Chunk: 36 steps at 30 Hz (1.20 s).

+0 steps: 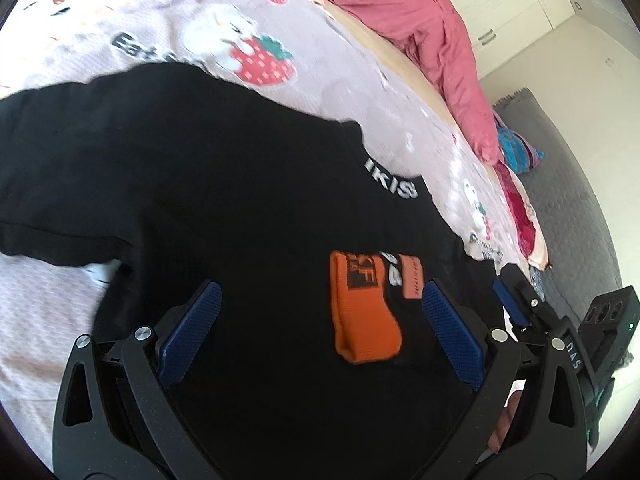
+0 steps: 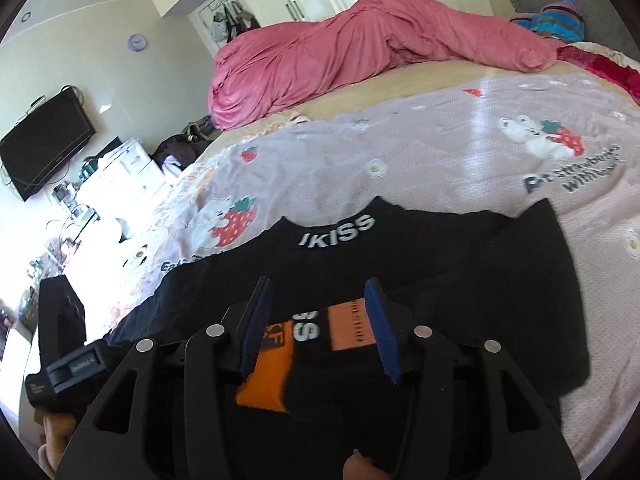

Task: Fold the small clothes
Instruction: 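Lift the sleeve cuff with the right tool and carry it across the body, then grasp the orange cuff with the left tool while the right tool releases it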

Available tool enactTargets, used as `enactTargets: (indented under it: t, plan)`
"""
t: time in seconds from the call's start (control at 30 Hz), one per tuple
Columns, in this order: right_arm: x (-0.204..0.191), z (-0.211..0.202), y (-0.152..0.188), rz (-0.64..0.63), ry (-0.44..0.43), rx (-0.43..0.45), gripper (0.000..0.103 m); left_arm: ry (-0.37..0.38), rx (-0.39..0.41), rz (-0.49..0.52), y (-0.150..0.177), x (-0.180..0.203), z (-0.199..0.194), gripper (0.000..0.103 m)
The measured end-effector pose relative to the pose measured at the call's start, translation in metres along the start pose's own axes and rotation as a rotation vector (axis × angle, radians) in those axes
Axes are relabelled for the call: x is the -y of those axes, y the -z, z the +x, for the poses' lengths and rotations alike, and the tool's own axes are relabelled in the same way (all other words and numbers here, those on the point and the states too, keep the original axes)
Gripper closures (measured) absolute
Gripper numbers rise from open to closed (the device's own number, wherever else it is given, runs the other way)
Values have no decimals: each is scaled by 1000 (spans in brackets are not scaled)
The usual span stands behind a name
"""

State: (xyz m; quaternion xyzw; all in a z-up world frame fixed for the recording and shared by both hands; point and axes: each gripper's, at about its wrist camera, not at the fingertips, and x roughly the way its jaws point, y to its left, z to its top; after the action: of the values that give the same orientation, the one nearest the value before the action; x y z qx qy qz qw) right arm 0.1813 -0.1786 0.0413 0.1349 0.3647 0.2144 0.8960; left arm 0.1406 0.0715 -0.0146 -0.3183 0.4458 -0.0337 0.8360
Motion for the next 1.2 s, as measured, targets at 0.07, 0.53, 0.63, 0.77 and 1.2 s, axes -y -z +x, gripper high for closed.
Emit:
enactTargets:
  t: [0.07, 0.53, 0.63, 0.77, 1.2]
  plan:
    - [11, -8, 0, 29, 16, 8, 56, 21, -14, 17, 4, 8, 9, 10]
    - [80, -61, 15, 212, 101, 65, 55, 25, -77, 66, 17, 46, 64, 95]
    - [90, -67, 18, 233, 114, 65, 55, 35, -57, 91, 13, 51, 58, 97]
    - [96, -71, 21, 241, 121, 64, 55, 37, -7, 119, 6, 58, 38, 97]
    - [89, -60, 23, 219, 131, 29, 55, 5, 153, 119, -17, 39, -32, 98]
